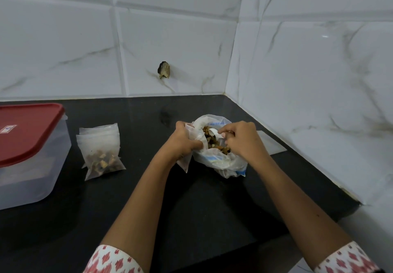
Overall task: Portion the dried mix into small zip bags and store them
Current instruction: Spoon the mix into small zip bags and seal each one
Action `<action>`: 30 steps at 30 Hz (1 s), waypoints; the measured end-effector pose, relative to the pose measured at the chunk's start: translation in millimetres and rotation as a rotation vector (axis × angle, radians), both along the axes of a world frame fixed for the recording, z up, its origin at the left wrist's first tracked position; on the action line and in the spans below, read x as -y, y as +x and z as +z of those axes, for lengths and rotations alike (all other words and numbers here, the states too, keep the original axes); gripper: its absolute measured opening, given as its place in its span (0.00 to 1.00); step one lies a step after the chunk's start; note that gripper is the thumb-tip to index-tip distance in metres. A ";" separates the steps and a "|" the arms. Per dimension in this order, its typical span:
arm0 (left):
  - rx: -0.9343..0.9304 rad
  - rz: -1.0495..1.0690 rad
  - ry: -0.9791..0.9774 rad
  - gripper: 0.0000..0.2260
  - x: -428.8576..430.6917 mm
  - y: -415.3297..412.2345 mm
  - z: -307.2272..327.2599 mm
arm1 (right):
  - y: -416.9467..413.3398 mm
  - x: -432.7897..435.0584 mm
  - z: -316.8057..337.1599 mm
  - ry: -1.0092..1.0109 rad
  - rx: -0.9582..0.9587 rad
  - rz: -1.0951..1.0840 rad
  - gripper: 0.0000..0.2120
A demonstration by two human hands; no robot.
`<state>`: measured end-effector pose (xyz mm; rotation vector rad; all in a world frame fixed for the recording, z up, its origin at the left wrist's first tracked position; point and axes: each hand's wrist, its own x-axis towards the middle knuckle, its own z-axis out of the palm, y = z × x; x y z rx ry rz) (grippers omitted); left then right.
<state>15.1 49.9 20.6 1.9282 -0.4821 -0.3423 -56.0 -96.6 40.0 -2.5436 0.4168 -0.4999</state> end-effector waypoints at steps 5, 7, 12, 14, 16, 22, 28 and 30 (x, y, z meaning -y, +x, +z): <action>-0.058 -0.008 -0.090 0.24 -0.3 0.7 -3.8 | -2.0 -1.3 3.8 0.320 0.047 0.001 0.09; -0.070 -0.021 -0.129 0.23 -0.7 0.2 -5.3 | -0.1 -0.8 2.5 0.422 0.034 -0.026 0.09; -0.118 -0.067 -0.219 0.23 0.9 -0.7 -8.7 | 5.7 7.0 -3.0 0.807 0.028 -0.141 0.08; -0.136 -0.087 -0.243 0.23 2.3 -0.4 -9.2 | 4.0 8.9 -1.2 0.969 0.031 -0.155 0.08; -0.146 -0.094 -0.256 0.23 2.5 0.4 -10.0 | 0.9 8.7 1.9 1.094 0.040 -0.155 0.08; -0.076 -0.060 -0.196 0.23 2.4 2.0 -7.9 | -4.4 13.5 4.4 1.232 0.127 -0.208 0.08; 0.087 -0.010 -0.076 0.25 2.9 5.0 -4.9 | -14.6 20.5 10.5 1.230 0.156 -0.215 0.10; 0.126 -0.028 -0.062 0.25 3.6 4.9 -4.7 | -20.1 23.0 13.5 1.245 0.179 -0.190 0.10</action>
